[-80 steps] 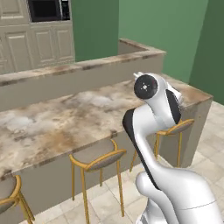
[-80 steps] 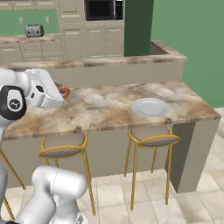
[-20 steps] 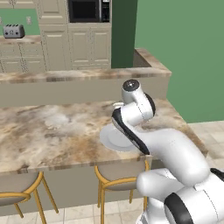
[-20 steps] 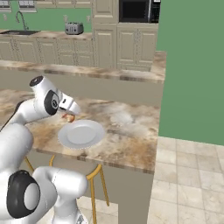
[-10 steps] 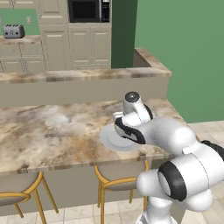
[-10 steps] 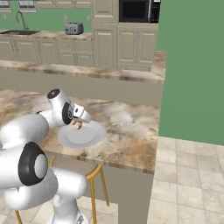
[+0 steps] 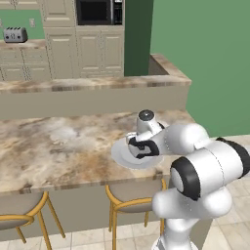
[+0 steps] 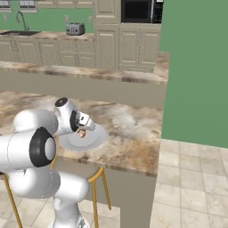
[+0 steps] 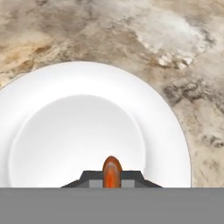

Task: Take the cheese, shrimp, and sweet potato from the fridge and place them on the plate on the dining counter to create an appetizer plate.

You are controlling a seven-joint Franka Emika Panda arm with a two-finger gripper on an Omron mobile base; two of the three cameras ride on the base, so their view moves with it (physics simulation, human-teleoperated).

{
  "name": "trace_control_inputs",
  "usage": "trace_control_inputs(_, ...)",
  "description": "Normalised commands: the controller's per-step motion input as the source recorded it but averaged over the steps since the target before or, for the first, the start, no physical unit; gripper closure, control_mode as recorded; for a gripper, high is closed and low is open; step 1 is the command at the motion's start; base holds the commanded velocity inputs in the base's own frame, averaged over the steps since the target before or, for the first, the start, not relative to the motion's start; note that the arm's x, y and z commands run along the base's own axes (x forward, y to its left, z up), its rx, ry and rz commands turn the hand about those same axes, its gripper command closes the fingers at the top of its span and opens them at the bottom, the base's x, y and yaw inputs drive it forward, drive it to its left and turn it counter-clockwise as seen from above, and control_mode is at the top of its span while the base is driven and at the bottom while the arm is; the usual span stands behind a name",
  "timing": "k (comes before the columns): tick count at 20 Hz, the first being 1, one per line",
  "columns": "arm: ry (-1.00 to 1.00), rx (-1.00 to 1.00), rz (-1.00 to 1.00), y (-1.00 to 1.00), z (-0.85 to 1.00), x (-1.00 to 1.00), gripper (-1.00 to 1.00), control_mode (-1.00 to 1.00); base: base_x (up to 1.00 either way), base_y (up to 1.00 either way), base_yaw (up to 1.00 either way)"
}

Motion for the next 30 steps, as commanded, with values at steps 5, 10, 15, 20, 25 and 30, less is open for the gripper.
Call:
trace_control_inputs(5,0.03,0.00,0.00,0.00,-0.02,0.38,-1.00,-1.00,0.00,0.00,0.00)
trace_control_inputs(10,0.00,0.00,0.00,0.00,0.02,0.09,-1.00,-1.00,0.00,0.00,0.00)
trace_control_inputs(15,0.00,0.00,0.00,0.00,0.60,-0.75,-1.00,-1.00,0.00,0.00,0.00)
trace_control_inputs(20,-0.05,0.00,0.05,0.00,0.59,-1.00,-1.00,-1.00,0.00,0.00,0.00)
trace_control_inputs(25,-0.06,0.00,0.12,-0.02,0.77,-1.00,-1.00,-1.00,0.00,0.00,0.00)
trace_control_inputs(30,-0.09,0.04,0.26,-0.11,0.54,-1.00,-1.00,-1.00,0.00,0.00,0.00)
